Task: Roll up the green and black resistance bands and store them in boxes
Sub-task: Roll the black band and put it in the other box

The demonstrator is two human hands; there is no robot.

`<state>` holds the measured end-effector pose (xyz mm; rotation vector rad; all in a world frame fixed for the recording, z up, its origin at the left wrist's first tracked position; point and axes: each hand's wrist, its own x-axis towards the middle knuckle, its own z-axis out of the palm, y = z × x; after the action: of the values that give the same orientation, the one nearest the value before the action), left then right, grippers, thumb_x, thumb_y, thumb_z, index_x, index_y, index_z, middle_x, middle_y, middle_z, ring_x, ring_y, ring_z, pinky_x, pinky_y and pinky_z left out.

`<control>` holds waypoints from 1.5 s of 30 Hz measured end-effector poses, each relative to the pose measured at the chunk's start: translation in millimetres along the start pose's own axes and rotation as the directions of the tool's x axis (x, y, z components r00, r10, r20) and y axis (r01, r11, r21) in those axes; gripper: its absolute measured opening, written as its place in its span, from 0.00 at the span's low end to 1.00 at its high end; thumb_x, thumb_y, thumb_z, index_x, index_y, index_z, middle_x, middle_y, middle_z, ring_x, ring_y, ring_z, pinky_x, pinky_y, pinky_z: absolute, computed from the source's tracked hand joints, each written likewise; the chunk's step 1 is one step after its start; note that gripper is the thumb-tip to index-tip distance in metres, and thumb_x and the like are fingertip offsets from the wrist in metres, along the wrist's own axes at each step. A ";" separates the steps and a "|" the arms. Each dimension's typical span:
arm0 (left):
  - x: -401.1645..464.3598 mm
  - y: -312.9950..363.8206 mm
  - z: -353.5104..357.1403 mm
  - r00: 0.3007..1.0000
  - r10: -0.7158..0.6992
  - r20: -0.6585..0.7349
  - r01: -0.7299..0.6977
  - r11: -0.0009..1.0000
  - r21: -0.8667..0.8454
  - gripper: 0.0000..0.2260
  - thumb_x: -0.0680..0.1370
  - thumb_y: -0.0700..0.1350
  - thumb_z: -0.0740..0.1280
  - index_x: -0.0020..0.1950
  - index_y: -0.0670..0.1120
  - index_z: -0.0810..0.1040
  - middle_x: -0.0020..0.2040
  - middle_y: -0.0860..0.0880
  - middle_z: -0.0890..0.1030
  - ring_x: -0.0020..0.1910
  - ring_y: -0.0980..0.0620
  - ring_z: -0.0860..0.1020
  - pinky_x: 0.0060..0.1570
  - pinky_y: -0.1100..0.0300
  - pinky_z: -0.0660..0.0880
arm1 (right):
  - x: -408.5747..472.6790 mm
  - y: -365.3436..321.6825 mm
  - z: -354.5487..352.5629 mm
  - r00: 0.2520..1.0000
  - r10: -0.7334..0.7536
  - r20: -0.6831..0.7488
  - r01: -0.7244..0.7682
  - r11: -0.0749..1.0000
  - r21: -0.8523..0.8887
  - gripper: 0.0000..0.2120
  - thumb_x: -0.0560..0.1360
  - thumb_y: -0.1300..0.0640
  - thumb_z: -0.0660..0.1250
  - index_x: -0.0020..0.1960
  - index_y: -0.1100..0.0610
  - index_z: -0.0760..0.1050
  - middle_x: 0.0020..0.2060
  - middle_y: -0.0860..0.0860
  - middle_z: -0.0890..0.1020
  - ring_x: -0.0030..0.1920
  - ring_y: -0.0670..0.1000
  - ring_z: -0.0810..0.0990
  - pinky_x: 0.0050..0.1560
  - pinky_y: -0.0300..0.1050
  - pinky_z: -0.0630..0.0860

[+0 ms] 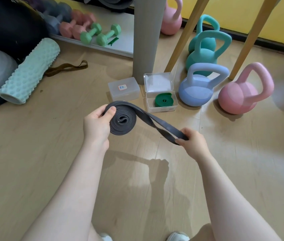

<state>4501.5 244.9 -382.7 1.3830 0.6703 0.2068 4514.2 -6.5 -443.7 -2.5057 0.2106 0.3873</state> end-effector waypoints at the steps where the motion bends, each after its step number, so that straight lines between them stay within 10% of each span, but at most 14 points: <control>1: 1.7 -2.4 0.8 0.999 -0.025 -0.026 0.025 1.000 -0.019 0.05 0.76 0.40 0.67 0.45 0.50 0.80 0.40 0.56 0.81 0.35 0.62 0.77 0.37 0.70 0.73 | 0.8 1.9 2.9 0.999 0.034 -0.019 -0.035 0.999 -0.039 0.04 0.71 0.54 0.68 0.43 0.51 0.74 0.37 0.49 0.78 0.43 0.54 0.76 0.47 0.51 0.71; 13: 3.4 -10.2 -3.1 0.980 -0.147 -0.133 0.134 0.985 -0.107 0.04 0.76 0.41 0.67 0.48 0.48 0.79 0.41 0.55 0.80 0.39 0.57 0.76 0.38 0.68 0.72 | 7.1 -7.5 11.1 0.920 0.203 -0.335 -0.025 0.884 0.467 0.08 0.69 0.63 0.72 0.47 0.61 0.77 0.60 0.53 0.67 0.58 0.52 0.68 0.57 0.38 0.65; 24: -2.8 -10.0 -2.5 0.996 -0.076 -0.051 0.074 0.997 -0.040 0.08 0.76 0.42 0.67 0.40 0.54 0.78 0.40 0.58 0.80 0.36 0.66 0.75 0.38 0.72 0.70 | -7.0 -16.4 -8.6 0.997 0.075 -0.008 -0.039 0.597 0.801 0.12 0.75 0.69 0.60 0.50 0.57 0.79 0.44 0.57 0.80 0.45 0.51 0.78 0.47 0.38 0.74; 30: 0.9 -1.5 -6.4 0.996 -0.009 -0.088 0.002 0.997 -0.077 0.10 0.76 0.40 0.66 0.38 0.53 0.78 0.39 0.57 0.79 0.33 0.66 0.76 0.36 0.75 0.72 | 0.6 -8.5 16.5 0.999 -0.028 0.035 0.024 0.992 0.125 0.07 0.72 0.68 0.62 0.43 0.61 0.79 0.33 0.56 0.78 0.35 0.53 0.73 0.35 0.43 0.68; 36: 11.3 -7.1 -16.0 0.975 -0.200 -0.097 0.187 0.975 -0.122 0.03 0.75 0.41 0.68 0.44 0.49 0.79 0.47 0.49 0.82 0.50 0.50 0.78 0.58 0.54 0.74 | 0.0 -6.9 17.3 0.962 -0.091 -0.256 -0.023 0.911 -0.411 0.09 0.78 0.52 0.61 0.52 0.52 0.79 0.42 0.54 0.82 0.48 0.57 0.75 0.43 0.47 0.60; 41: 21.2 -10.5 -22.7 0.943 -0.296 -0.156 0.267 0.947 -0.180 0.11 0.75 0.42 0.68 0.58 0.45 0.78 0.51 0.46 0.80 0.47 0.49 0.78 0.41 0.60 0.76 | 2.6 4.8 14.1 0.953 -0.063 -0.295 0.055 0.998 -0.034 0.09 0.76 0.54 0.64 0.46 0.60 0.74 0.44 0.57 0.78 0.48 0.60 0.73 0.43 0.47 0.64; 45: 27.0 -18.4 -29.2 0.890 -0.414 -0.189 0.373 0.902 -0.217 0.14 0.75 0.43 0.68 0.60 0.44 0.76 0.53 0.45 0.78 0.49 0.47 0.77 0.45 0.55 0.74 | -1.1 -1.2 -0.8 0.952 0.123 -0.281 0.024 0.883 0.469 0.06 0.73 0.55 0.70 0.38 0.54 0.75 0.54 0.51 0.71 0.58 0.50 0.67 0.56 0.42 0.64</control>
<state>4502.6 279.3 -409.8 1.0337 1.0892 0.0976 4513.6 -5.9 -442.0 -2.0657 0.4375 -0.0389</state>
